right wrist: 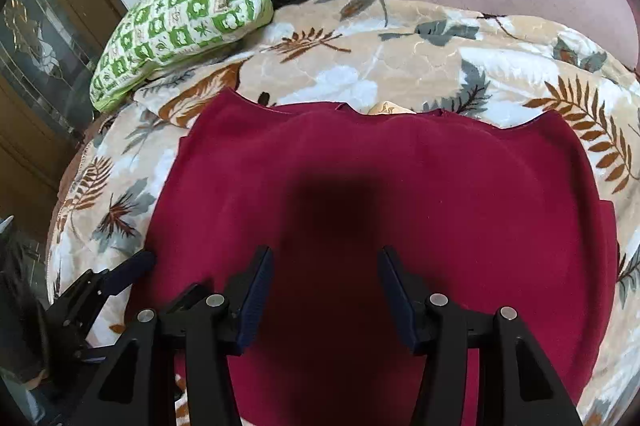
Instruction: Fold small clothes
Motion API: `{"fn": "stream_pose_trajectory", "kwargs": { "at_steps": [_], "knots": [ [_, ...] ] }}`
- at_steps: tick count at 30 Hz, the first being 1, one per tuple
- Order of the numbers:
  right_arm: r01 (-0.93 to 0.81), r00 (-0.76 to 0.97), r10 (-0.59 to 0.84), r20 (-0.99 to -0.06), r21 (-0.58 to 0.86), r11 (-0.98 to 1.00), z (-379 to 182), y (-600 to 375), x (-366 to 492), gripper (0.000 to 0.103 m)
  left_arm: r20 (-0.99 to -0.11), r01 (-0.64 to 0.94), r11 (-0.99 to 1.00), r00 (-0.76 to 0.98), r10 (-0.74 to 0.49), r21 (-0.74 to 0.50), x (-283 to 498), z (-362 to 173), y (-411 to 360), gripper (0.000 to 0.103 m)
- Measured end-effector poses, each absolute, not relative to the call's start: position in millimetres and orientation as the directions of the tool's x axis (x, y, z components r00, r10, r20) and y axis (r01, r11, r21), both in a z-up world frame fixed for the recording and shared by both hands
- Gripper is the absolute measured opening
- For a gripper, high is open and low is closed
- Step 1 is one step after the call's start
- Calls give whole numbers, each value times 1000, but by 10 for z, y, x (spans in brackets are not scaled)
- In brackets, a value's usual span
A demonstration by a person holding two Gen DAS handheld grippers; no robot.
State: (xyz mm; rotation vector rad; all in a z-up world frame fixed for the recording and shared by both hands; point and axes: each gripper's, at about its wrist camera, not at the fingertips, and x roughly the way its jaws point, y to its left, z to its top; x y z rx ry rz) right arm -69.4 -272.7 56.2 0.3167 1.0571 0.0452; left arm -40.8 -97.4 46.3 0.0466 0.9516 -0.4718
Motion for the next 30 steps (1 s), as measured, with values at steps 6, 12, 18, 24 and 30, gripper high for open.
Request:
{"fn": "stream_pose_trajectory", "kwargs": {
  "at_steps": [6, 12, 18, 24, 30],
  "knots": [
    [109, 493, 237, -837, 330, 937, 588, -2681, -566, 52, -788, 352, 926, 529, -315, -134, -420, 503, -713, 77],
    [54, 499, 257, -827, 325, 944, 634, -2402, -341, 52, -813, 286, 943, 501, -297, -168, -299, 419, -473, 77],
    [5, 515, 258, -817, 304, 953, 674, -2104, -74, 52, -826, 276, 942, 472, -307, -192, -250, 343, -456, 77],
    [-27, 509, 242, -826, 266, 964, 640, -1891, 274, 46, -835, 269, 936, 441, -328, -226, -213, 278, -415, 77],
    [16, 437, 250, -864, 286, 958, 313, -1765, 666, 46, -817, 239, 909, 403, -412, -340, -162, 288, -217, 77]
  ]
}}
